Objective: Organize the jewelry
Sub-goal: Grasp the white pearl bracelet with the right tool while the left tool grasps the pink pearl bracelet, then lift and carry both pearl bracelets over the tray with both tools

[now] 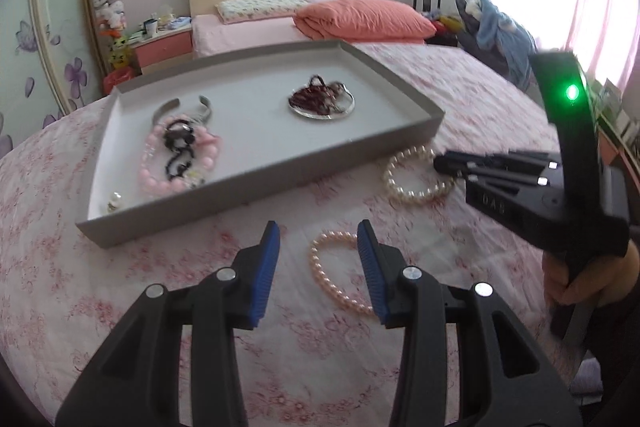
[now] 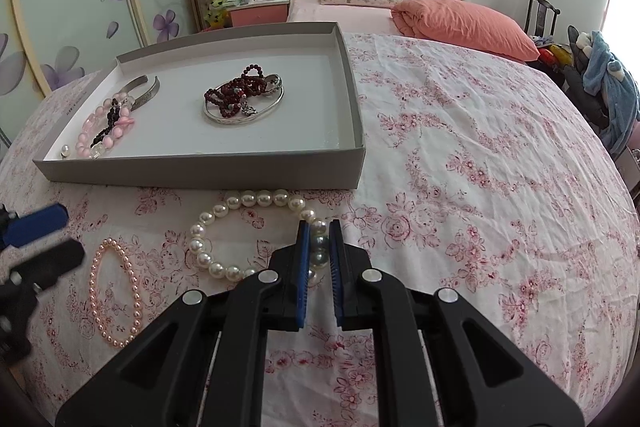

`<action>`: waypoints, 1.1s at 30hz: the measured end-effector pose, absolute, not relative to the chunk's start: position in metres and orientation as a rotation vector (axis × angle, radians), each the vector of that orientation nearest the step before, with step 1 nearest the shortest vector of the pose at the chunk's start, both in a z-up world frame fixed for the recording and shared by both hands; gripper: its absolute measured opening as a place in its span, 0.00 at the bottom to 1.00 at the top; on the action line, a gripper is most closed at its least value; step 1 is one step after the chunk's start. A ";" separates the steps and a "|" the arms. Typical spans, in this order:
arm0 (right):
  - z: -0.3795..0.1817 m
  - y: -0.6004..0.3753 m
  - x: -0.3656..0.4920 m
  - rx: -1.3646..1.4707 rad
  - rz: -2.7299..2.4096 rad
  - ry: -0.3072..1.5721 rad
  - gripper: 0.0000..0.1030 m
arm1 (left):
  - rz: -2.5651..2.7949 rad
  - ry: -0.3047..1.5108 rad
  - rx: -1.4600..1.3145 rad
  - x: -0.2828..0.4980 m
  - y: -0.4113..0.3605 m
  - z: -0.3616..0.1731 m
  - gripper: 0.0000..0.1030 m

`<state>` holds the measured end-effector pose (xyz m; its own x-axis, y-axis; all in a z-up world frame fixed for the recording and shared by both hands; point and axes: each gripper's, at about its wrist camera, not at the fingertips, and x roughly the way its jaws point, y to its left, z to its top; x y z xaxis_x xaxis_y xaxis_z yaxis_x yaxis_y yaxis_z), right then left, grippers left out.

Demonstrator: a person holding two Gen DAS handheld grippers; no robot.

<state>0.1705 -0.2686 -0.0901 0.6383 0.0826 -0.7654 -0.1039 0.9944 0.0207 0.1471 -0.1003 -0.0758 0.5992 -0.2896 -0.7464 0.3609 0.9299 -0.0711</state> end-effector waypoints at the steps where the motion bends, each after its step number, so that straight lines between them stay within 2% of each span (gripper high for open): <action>1: -0.090 -0.269 0.171 -0.025 0.107 0.872 0.10 | -0.382 0.857 0.095 0.147 -0.102 -0.078 0.39; 5: -0.090 -0.269 0.171 -0.025 0.108 0.872 0.10 | -0.370 0.895 0.124 0.150 -0.109 -0.089 0.39; 7: -0.090 -0.269 0.171 -0.025 0.108 0.872 0.10 | -0.354 0.912 0.134 0.153 -0.111 -0.096 0.31; 11: -0.090 -0.269 0.171 -0.025 0.107 0.872 0.10 | -0.312 0.897 0.162 0.155 -0.114 -0.098 0.09; 12: -0.090 -0.269 0.171 -0.025 0.108 0.872 0.10 | -0.305 0.898 0.158 0.156 -0.114 -0.098 0.07; 17: -0.090 -0.268 0.171 -0.022 0.113 0.872 0.10 | -0.249 0.899 0.149 0.157 -0.097 -0.096 0.06; 27: -0.090 -0.242 0.165 -0.068 0.220 0.870 0.10 | -0.036 0.922 0.041 0.166 -0.010 -0.093 0.07; 33: -0.090 -0.244 0.164 -0.063 0.228 0.871 0.10 | -0.023 0.893 0.027 0.162 -0.006 -0.092 0.07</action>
